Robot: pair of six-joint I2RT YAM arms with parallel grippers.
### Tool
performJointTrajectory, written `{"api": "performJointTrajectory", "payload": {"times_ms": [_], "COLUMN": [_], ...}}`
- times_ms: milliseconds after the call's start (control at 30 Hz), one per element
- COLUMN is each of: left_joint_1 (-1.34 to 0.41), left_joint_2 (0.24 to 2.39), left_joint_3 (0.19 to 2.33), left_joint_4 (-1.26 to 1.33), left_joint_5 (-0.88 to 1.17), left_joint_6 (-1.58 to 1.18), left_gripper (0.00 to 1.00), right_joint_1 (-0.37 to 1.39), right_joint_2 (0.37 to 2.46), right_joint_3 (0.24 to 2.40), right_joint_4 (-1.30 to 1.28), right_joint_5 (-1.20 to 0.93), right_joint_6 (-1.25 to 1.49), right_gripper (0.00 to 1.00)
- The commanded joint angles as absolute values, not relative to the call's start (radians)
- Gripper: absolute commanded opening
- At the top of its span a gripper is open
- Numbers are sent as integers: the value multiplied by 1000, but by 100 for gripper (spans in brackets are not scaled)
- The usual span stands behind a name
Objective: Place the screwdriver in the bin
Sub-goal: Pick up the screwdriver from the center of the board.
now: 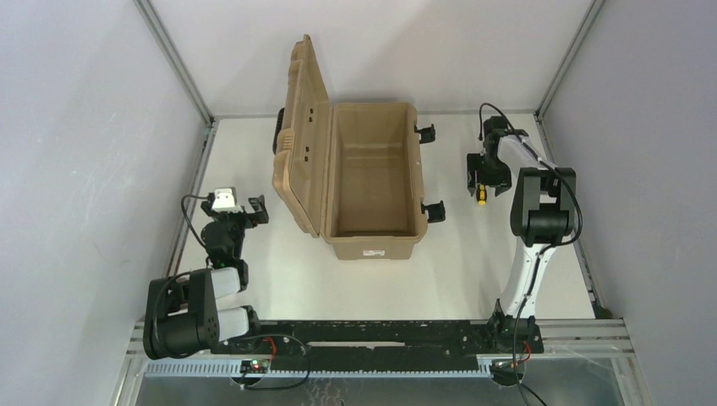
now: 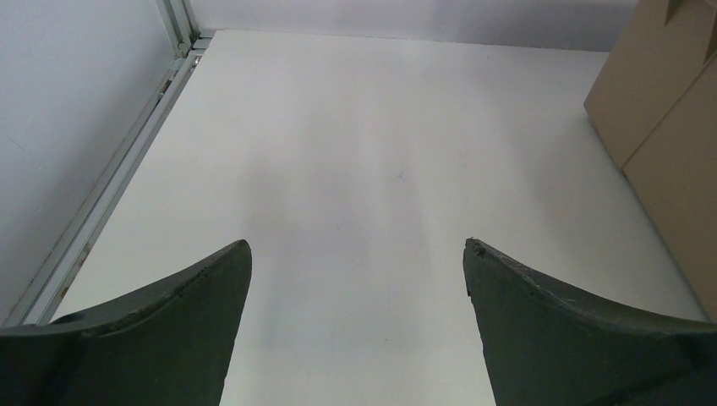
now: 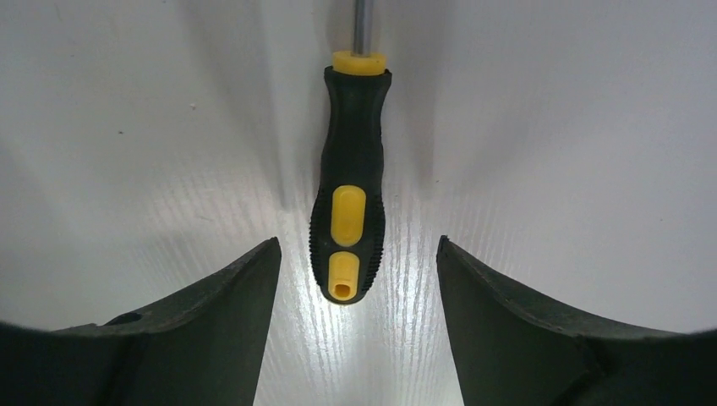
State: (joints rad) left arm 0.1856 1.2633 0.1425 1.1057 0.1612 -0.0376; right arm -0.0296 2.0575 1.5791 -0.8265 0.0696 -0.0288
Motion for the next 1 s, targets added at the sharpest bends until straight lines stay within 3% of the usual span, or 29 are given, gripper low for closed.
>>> {"api": "performJointTrajectory", "payload": {"times_ms": [0,267,600,833,967], "left_joint_1": [182,181,182,181,181], "left_joint_2": [1266,1265,1265,1266,1265], "left_joint_3": [123,123,123,124,124], "left_joint_4": [1206,1207,1207,1207,1207], "left_joint_5": [161,161,161,161,161], "left_joint_6": [-47,-46,-47,-46,-47], "left_gripper": [100,100,100,100,100], "right_joint_1": [-35,-44,-53,-59,-61], "right_joint_2": [2076,2100,2124,2127,2111], "right_joint_3": [1606,1606,1615,1659,1697], "right_joint_4": [-802,-787,-779,-811,-831], "right_joint_5": [71,68,63,54,68], "right_joint_6": [-22,-17,-15,-15,-18], "right_gripper": [75,53,34,0,0]}}
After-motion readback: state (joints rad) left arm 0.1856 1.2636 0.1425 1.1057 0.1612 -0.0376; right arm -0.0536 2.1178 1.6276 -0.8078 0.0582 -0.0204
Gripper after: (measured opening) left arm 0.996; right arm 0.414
